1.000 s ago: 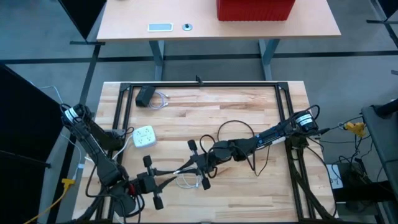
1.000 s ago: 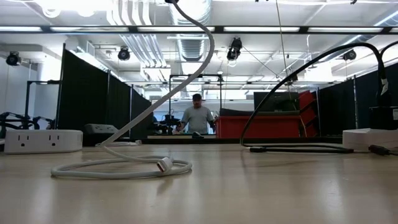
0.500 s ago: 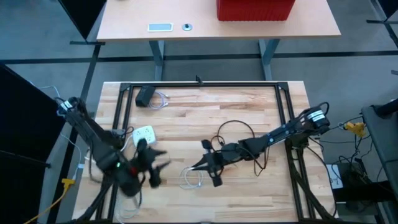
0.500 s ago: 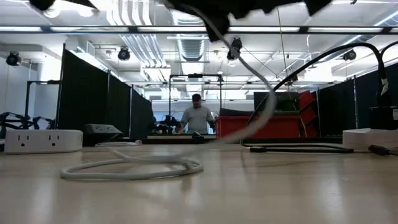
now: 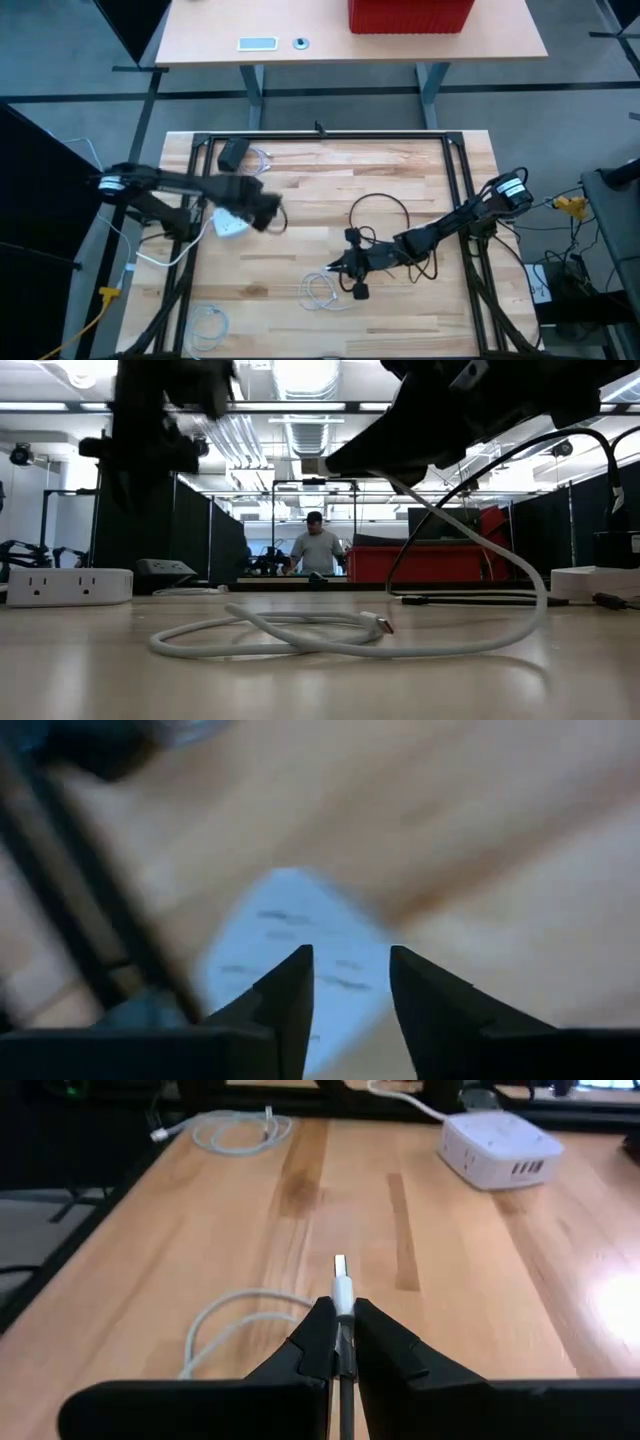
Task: Insert USB
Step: Insert the white charger cable into the left white outlet extension
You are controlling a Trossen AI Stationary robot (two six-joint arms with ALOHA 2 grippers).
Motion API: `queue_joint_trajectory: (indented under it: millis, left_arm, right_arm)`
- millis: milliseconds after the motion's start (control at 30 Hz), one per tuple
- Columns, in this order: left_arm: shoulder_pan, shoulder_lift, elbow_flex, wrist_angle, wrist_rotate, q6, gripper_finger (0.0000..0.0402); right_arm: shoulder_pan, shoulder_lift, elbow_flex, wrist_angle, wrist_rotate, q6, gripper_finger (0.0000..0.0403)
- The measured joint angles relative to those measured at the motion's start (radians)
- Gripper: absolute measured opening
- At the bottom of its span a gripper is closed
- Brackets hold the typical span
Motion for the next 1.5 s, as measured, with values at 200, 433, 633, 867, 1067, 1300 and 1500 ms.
queue_joint_trajectory:
  millis: [200,433,633,867,1067,1300,1500]
  left_arm:
    - [0.220,0.077,-0.004,-0.031,-0.040,0.098,0.0081]
    - [0.328,0.205,-0.018,-0.037,-0.045,0.141,0.0064]
    - [0.356,0.326,-0.069,-0.036,-0.083,0.175,0.0063]
    - [0.313,0.354,-0.152,0.066,0.031,0.266,0.0062]
    - [0.158,0.302,-0.176,0.233,0.200,0.284,0.0062]
    - [-0.094,0.219,-0.142,0.399,0.340,0.265,0.0049]
    - [-0.209,0.097,-0.123,0.083,0.394,0.005,0.0028]
  right_arm:
    - [0.018,0.000,0.000,-0.009,-0.008,-0.003,0.0014]
    - [0.033,0.000,0.000,-0.015,-0.008,-0.003,0.0014]
    - [0.038,0.000,0.000,-0.015,-0.008,-0.001,0.0014]
    - [0.042,0.000,0.000,-0.015,-0.010,-0.001,0.0014]
    - [0.042,0.000,0.001,-0.016,-0.009,-0.003,0.0014]
    - [0.041,0.000,0.002,-0.018,-0.009,-0.003,0.0014]
    - [0.042,0.000,0.002,-0.024,-0.008,-0.002,0.0014]
